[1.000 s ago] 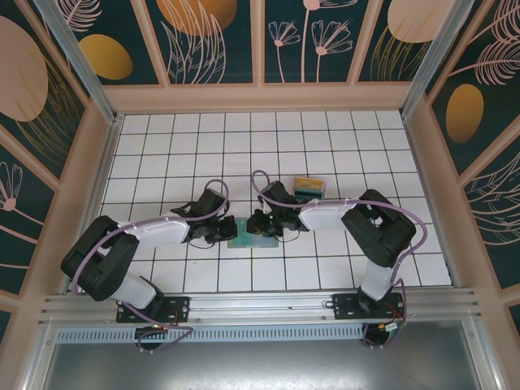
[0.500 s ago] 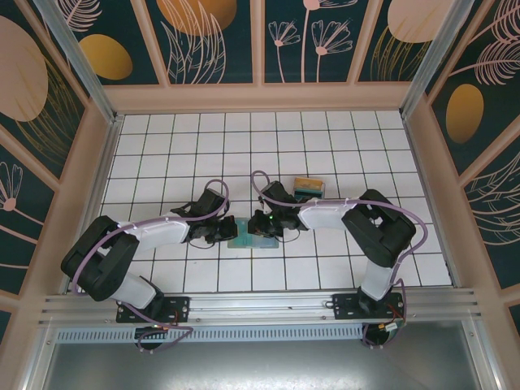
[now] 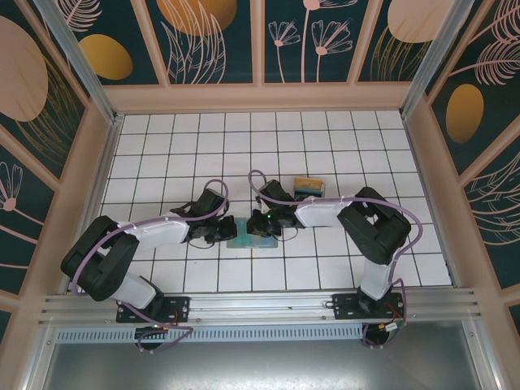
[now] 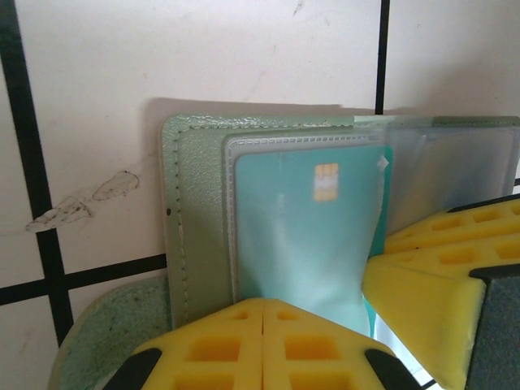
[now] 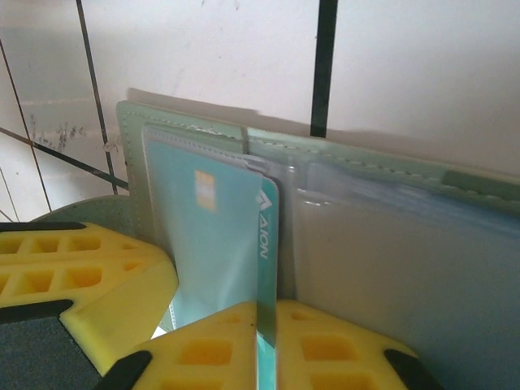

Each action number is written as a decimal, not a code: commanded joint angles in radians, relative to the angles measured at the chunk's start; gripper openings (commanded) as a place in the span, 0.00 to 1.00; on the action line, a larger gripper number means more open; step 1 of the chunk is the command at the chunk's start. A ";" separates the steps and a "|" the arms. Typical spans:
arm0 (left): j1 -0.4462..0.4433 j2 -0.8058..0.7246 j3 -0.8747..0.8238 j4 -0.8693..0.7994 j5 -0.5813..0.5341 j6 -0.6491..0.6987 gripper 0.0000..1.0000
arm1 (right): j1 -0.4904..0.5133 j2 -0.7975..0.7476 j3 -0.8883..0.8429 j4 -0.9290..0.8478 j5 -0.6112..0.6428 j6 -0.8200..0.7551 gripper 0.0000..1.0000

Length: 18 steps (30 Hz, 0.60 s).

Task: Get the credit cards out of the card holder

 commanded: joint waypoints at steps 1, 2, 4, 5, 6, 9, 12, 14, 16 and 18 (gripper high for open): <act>-0.002 -0.011 -0.016 -0.019 -0.004 -0.009 0.08 | 0.008 0.014 -0.016 0.023 -0.017 -0.006 0.03; -0.001 -0.011 -0.015 -0.023 -0.006 -0.009 0.08 | 0.007 0.008 -0.022 0.022 -0.013 -0.004 0.00; -0.002 -0.010 -0.013 -0.029 -0.015 -0.009 0.08 | 0.003 -0.006 -0.032 0.023 -0.003 0.000 0.00; -0.002 -0.011 -0.013 -0.034 -0.023 -0.010 0.08 | 0.002 -0.016 -0.040 0.024 0.003 0.002 0.00; -0.001 -0.011 -0.012 -0.037 -0.027 -0.008 0.08 | -0.001 -0.024 -0.045 0.025 0.008 0.004 0.00; -0.001 -0.016 -0.011 -0.048 -0.037 -0.008 0.08 | -0.010 -0.059 -0.060 0.029 0.020 0.008 0.00; -0.001 -0.024 -0.009 -0.052 -0.045 -0.008 0.08 | -0.022 -0.085 -0.068 0.021 0.027 0.006 0.00; -0.001 -0.027 -0.008 -0.053 -0.046 -0.006 0.08 | -0.031 -0.093 -0.076 0.012 0.027 0.002 0.00; -0.002 -0.027 -0.008 -0.054 -0.045 -0.005 0.08 | -0.036 -0.101 -0.087 0.011 0.025 0.001 0.00; -0.001 -0.027 -0.009 -0.054 -0.045 -0.005 0.08 | -0.039 -0.110 -0.100 0.009 0.026 0.001 0.00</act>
